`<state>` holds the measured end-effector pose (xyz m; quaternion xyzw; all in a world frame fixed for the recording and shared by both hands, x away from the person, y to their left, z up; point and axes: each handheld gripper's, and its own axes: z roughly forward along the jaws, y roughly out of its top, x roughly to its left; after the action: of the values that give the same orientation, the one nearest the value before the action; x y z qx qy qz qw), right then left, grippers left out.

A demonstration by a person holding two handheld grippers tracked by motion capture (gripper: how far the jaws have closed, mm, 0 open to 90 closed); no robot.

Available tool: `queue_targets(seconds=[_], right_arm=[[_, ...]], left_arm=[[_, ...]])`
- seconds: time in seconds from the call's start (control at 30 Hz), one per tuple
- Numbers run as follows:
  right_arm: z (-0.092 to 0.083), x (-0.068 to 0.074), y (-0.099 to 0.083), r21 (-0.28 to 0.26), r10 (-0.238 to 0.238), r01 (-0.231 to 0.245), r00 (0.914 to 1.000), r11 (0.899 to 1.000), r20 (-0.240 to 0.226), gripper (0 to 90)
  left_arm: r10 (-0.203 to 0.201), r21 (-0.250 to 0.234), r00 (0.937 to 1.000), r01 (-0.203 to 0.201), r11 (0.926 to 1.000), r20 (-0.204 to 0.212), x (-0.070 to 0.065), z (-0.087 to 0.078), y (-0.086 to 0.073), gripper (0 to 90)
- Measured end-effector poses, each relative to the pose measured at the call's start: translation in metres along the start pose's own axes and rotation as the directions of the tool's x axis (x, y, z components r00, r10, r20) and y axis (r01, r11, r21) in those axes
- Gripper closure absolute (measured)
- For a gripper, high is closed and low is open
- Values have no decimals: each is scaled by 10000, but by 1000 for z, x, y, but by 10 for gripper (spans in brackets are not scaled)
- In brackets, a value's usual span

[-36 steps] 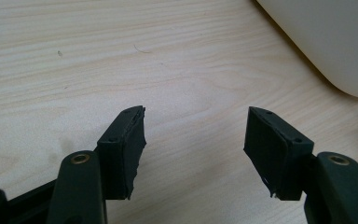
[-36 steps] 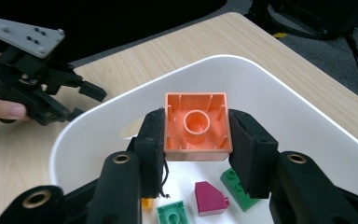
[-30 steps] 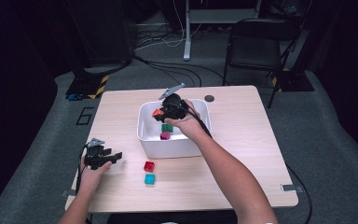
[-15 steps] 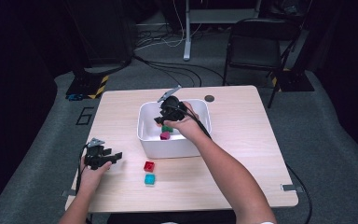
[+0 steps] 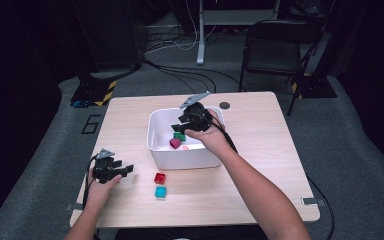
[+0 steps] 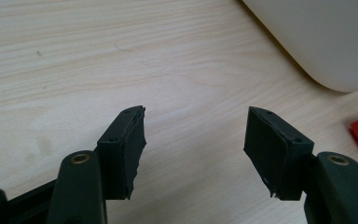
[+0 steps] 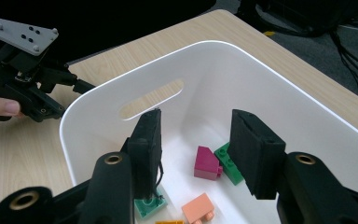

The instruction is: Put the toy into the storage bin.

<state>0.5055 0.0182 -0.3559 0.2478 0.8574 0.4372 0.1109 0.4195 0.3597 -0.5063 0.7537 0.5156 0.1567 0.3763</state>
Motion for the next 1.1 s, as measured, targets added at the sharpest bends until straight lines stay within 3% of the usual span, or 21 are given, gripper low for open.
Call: queue_targets(seconds=[0.1, 0.2, 0.43, 0.6, 1.1], right_arm=[[-10, 4, -3, -99, -175, 174, 9998, 9998, -45, 534], [-23, 10, -9, -535, -159, 157, 9999, 9984, -44, 544], [-51, 26, -24, -865, -490, 500, 9987, 9950, 143, 539], [-69, 41, -39, -940, -477, 474, 9989, 9944, -7, 527], [-84, 53, -57, -755, -607, 578, 9975, 9955, -367, 521]], left_arm=[[-43, -164, 9999, 45, 9999, 118, -9, -2, 1, 380], [-59, -93, 9995, 62, 9999, 296, -15, -3, 3, 380], [-35, -26, 9996, 36, 10000, 291, -28, -5, 8, 364], [185, 253, 9997, -188, 9995, 134, -34, -3, 13, 364], [537, 276, 9976, -549, 9981, 429, -63, 2, 20, 336]])
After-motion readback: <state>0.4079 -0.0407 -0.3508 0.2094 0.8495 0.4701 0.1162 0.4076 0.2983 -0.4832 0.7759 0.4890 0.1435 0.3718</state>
